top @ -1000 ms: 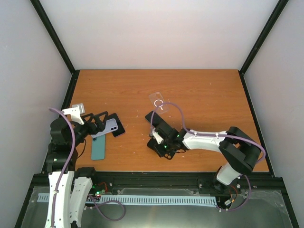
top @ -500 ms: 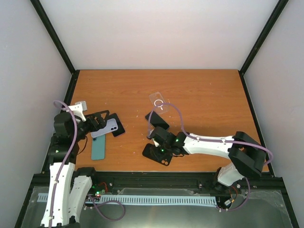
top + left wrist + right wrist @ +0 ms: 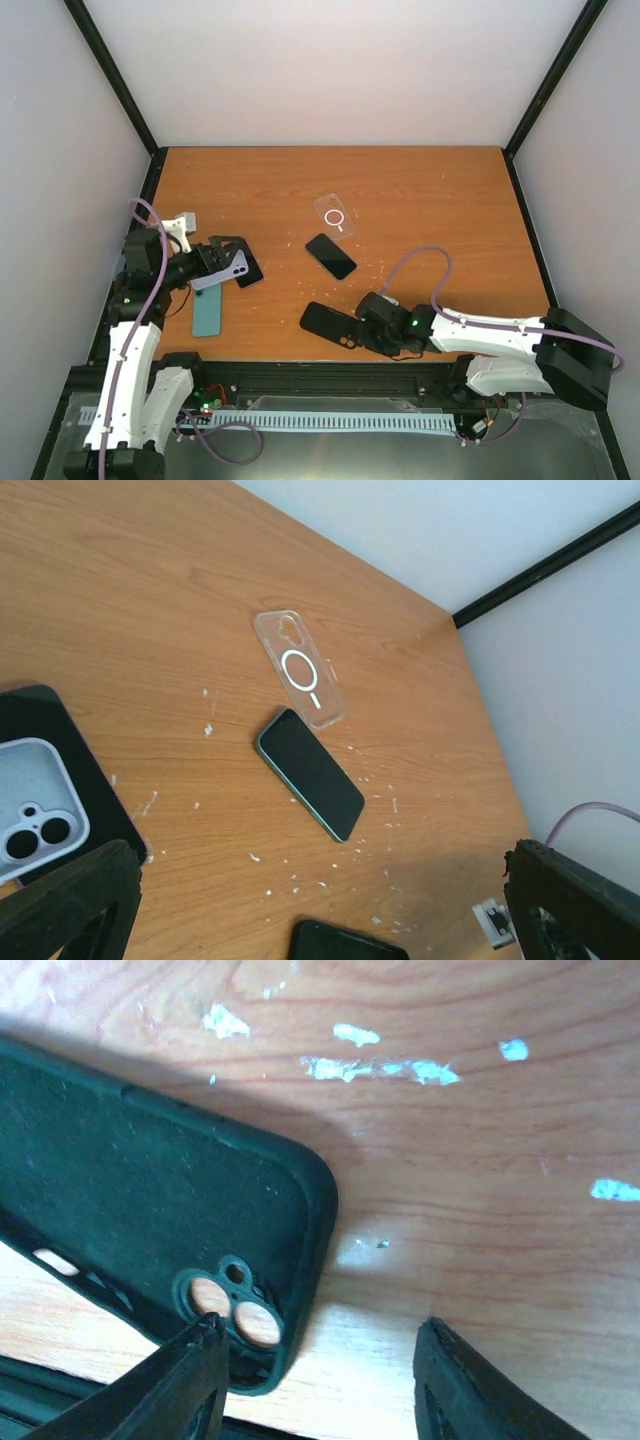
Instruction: Put the phone into the phone case
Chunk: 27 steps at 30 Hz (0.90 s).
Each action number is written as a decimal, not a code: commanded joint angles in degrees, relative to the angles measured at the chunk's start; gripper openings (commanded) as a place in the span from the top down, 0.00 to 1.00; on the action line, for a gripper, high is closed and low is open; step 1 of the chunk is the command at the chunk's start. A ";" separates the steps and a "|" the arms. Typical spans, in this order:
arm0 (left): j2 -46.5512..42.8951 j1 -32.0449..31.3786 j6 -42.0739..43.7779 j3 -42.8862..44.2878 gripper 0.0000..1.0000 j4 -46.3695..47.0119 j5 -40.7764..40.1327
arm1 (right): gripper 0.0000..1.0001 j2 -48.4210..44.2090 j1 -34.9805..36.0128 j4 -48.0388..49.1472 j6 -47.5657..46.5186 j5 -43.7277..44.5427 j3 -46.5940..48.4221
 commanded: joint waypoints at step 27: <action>3.89 -0.72 -10.42 -12.81 0.04 13.27 6.74 | 0.47 26.63 -12.72 13.75 -41.31 0.73 24.93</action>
